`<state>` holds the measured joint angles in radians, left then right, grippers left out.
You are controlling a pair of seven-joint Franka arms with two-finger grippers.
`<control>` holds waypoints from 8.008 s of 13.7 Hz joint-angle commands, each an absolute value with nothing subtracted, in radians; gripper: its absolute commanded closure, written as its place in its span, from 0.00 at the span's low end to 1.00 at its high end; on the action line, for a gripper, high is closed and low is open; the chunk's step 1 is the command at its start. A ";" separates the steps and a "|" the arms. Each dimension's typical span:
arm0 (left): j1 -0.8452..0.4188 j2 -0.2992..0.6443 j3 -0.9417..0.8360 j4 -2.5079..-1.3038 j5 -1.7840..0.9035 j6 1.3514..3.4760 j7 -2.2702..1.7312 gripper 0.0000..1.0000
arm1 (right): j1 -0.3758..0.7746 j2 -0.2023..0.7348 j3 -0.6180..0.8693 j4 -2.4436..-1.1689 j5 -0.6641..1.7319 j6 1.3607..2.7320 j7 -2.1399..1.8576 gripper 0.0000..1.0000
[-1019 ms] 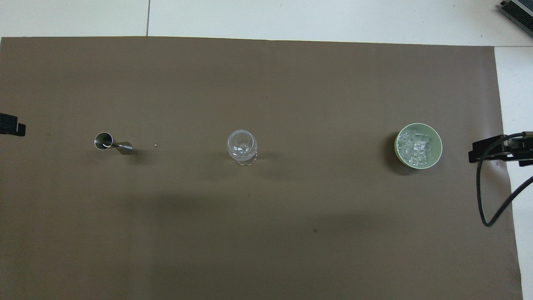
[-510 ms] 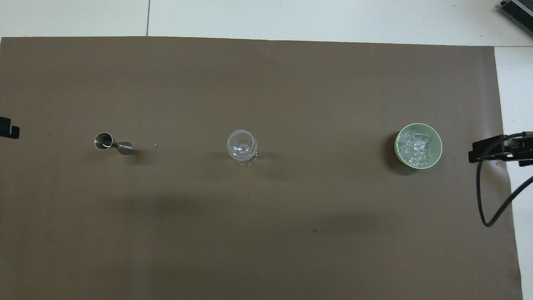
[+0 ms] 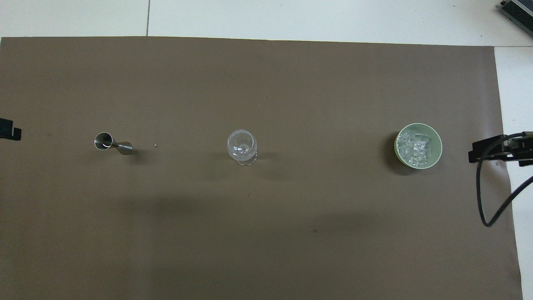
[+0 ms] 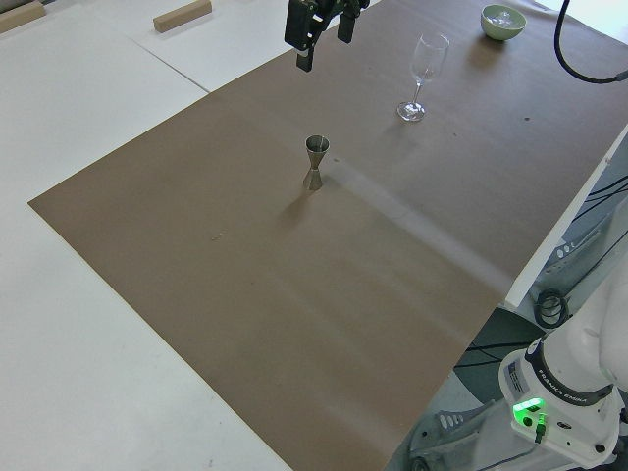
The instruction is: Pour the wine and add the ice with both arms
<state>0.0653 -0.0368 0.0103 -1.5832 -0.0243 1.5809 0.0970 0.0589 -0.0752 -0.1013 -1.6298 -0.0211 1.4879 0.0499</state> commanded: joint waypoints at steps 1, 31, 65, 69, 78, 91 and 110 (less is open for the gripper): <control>0.071 -0.067 0.009 -1.621 -0.009 1.594 0.106 0.00 | 0.057 -0.080 -0.101 -1.623 -0.018 1.471 0.021 0.00; 0.089 -0.067 0.009 -1.620 -0.009 1.578 0.097 0.00 | 0.057 -0.071 -0.101 -1.623 -0.018 1.589 0.025 0.00; 0.089 -0.067 0.009 -1.620 -0.009 1.578 0.097 0.00 | 0.057 -0.071 -0.101 -1.623 -0.018 1.588 0.025 0.00; 0.089 -0.067 0.009 -1.620 -0.009 1.578 0.097 0.00 | 0.057 -0.071 -0.101 -1.623 -0.018 1.588 0.025 0.00; 0.089 -0.067 0.009 -1.620 -0.009 1.578 0.097 0.00 | 0.057 -0.071 -0.101 -1.623 -0.018 1.588 0.025 0.00; 0.089 -0.067 0.009 -1.620 -0.009 1.578 0.097 0.00 | 0.057 -0.071 -0.101 -1.623 -0.018 1.588 0.025 0.00; 0.075 -0.109 0.009 -1.705 -0.009 1.598 0.095 0.00 | 0.057 -0.071 -0.101 -1.623 -0.018 1.588 0.025 0.00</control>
